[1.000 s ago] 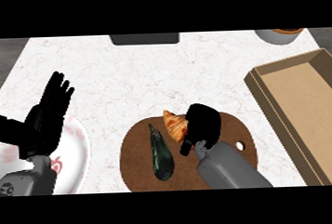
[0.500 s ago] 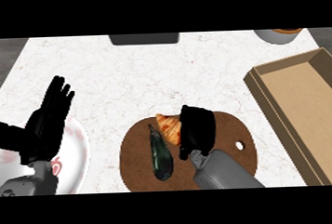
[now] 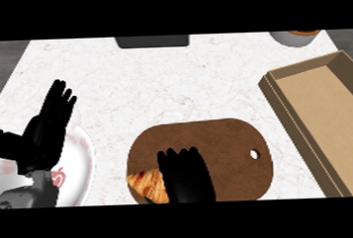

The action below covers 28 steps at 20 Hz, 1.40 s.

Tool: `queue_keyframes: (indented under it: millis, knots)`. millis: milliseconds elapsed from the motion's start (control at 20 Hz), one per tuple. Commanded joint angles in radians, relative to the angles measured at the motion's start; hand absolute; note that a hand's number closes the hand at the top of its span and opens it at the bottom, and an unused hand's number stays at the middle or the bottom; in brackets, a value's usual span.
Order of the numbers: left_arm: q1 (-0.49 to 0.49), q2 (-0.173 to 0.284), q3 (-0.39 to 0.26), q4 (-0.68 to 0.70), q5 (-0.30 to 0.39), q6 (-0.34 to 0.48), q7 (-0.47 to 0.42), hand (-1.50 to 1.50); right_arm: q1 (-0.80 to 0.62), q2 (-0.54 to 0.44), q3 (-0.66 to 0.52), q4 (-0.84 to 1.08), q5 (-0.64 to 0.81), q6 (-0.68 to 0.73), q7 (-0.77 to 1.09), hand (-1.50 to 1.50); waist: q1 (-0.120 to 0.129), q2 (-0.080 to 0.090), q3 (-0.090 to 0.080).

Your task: Pick the croissant from the cutting board and place it in the cardboard box

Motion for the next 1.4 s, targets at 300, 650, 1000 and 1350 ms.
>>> queue_keyframes:
  millis: [300, 650, 1000, 1350]
  knots:
    - [-0.004, -0.026, 0.005, 0.045, -0.016, -0.006, -0.052, 0.00, 0.002, 0.053, -0.066, -0.375, 0.113, 0.061, 0.118, 1.50, -0.011, 0.003, 0.000]
    - [0.007, -0.010, 0.029, 0.028, 0.006, -0.028, -0.037, 0.00, -0.018, 0.032, -0.231, -0.522, 0.254, 0.113, 0.203, 1.50, -0.004, 0.003, 0.000]
    - [0.001, -0.013, 0.041, 0.082, 0.009, -0.056, -0.062, 0.00, -0.056, -0.013, -0.566, -0.602, 0.088, 0.254, 0.113, 1.50, 0.002, 0.006, 0.000]
    - [-0.017, -0.051, -0.011, -0.012, -0.049, 0.009, 0.023, 0.00, -0.003, -0.132, -0.817, -0.503, -0.005, 0.183, -0.051, 1.50, 0.005, 0.006, 0.001]
